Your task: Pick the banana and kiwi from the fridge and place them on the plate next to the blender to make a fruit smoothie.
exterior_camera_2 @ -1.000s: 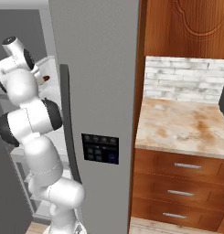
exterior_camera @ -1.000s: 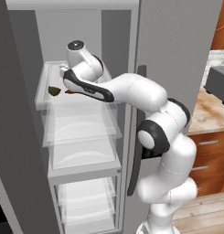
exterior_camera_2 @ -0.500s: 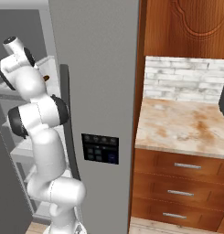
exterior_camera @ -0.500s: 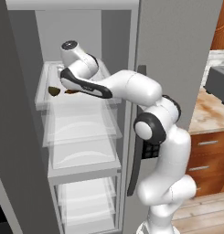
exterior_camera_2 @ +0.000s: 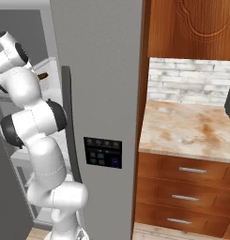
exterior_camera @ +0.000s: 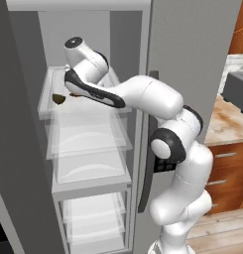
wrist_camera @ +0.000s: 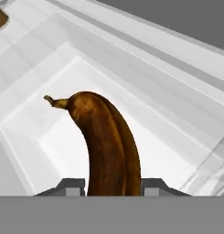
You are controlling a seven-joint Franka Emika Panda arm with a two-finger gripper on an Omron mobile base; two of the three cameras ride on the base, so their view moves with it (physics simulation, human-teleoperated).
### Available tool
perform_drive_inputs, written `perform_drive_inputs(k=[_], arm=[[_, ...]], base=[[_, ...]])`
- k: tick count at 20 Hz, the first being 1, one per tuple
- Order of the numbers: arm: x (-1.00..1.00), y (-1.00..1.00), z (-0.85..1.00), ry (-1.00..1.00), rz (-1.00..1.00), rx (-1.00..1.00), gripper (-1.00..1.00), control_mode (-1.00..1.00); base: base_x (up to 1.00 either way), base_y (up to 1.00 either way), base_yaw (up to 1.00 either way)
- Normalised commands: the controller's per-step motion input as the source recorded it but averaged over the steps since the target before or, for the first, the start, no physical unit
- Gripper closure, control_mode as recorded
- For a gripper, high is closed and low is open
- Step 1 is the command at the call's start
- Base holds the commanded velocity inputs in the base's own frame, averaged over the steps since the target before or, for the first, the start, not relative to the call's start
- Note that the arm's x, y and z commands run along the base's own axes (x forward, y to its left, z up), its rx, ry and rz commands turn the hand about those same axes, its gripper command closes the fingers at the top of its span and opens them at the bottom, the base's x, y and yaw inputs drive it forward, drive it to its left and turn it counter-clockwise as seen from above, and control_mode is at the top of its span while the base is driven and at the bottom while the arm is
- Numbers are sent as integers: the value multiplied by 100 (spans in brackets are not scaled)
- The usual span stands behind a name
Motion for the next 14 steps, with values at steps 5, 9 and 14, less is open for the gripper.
perform_drive_inputs(k=[5,9,14], arm=[[-81,-39,34,-19,-15,7,100,-100],[-100,-53,-1,-18,-9,12,100,-100],[-100,-72,0,-12,-10,13,100,-100]], base=[[0,0,0],[0,0,0],[0,0,0]])
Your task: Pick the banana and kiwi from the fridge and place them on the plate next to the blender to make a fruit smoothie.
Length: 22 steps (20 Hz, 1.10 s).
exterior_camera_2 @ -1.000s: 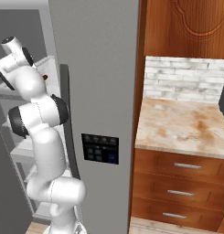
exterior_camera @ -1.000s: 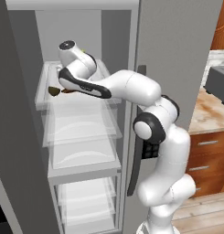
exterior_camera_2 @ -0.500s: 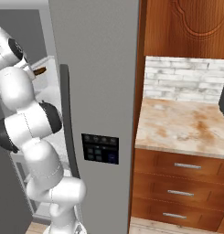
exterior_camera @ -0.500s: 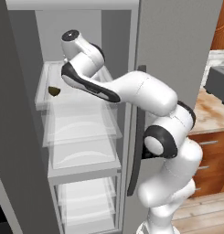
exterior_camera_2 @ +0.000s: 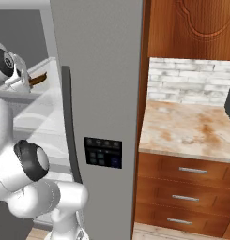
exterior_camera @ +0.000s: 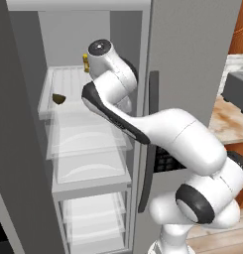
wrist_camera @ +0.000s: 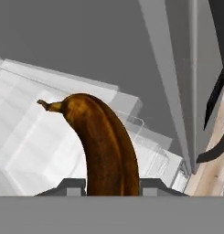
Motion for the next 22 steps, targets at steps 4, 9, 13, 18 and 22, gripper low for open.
perform_drive_inputs(k=[4,9,13,18,22], arm=[[-100,-62,-24,-2,-8,4,100,-100],[-100,-49,-27,0,-5,3,100,-100],[-100,-59,6,0,-4,2,100,-100],[-100,-71,0,0,-2,1,100,-100],[-67,-88,0,0,-7,13,100,-100]], base=[[0,0,0],[0,0,0],[0,0,0],[0,0,0],[0,0,0]])
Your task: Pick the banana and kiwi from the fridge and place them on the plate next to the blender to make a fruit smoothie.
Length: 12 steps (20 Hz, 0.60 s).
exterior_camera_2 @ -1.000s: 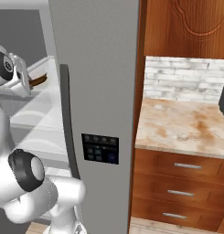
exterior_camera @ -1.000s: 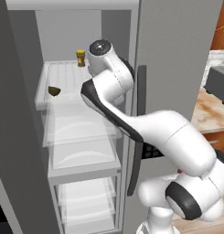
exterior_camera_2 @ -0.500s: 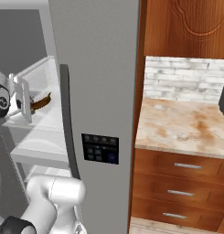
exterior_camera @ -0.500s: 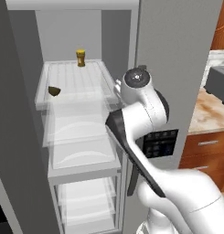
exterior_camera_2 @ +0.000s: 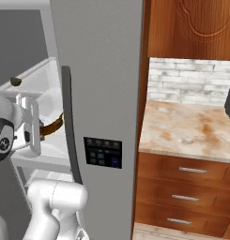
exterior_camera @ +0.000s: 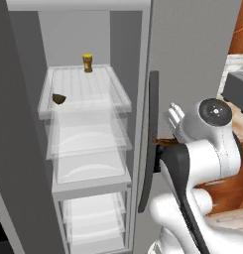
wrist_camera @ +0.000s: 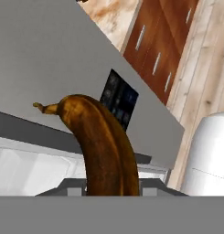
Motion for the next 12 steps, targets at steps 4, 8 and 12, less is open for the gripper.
perform_drive_inputs(k=[4,8,12], arm=[[-2,-26,-27,15,-5,3,100,-100],[0,5,-8,3,0,-2,100,100],[0,0,0,0,0,0,100,100]], base=[[0,0,0],[-20,-1,-6],[-30,-11,-80]])
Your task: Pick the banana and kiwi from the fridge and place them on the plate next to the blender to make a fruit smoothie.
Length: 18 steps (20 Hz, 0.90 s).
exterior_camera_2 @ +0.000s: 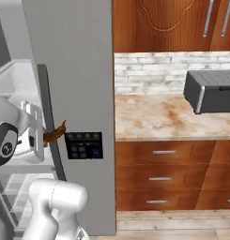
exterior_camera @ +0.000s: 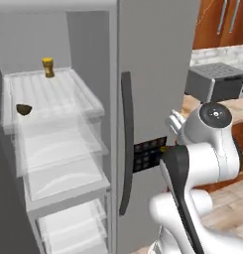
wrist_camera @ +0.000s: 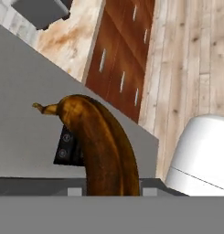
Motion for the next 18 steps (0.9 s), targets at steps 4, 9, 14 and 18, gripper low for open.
perform_drive_inputs(k=[4,9,14,18], arm=[[0,0,0,0,0,0,100,100],[0,0,0,0,0,0,100,100],[0,0,0,0,0,0,100,100],[0,0,0,0,0,0,100,100]], base=[[-9,-4,-90],[0,-1,-95],[0,-1,-98],[0,-1,-97]])
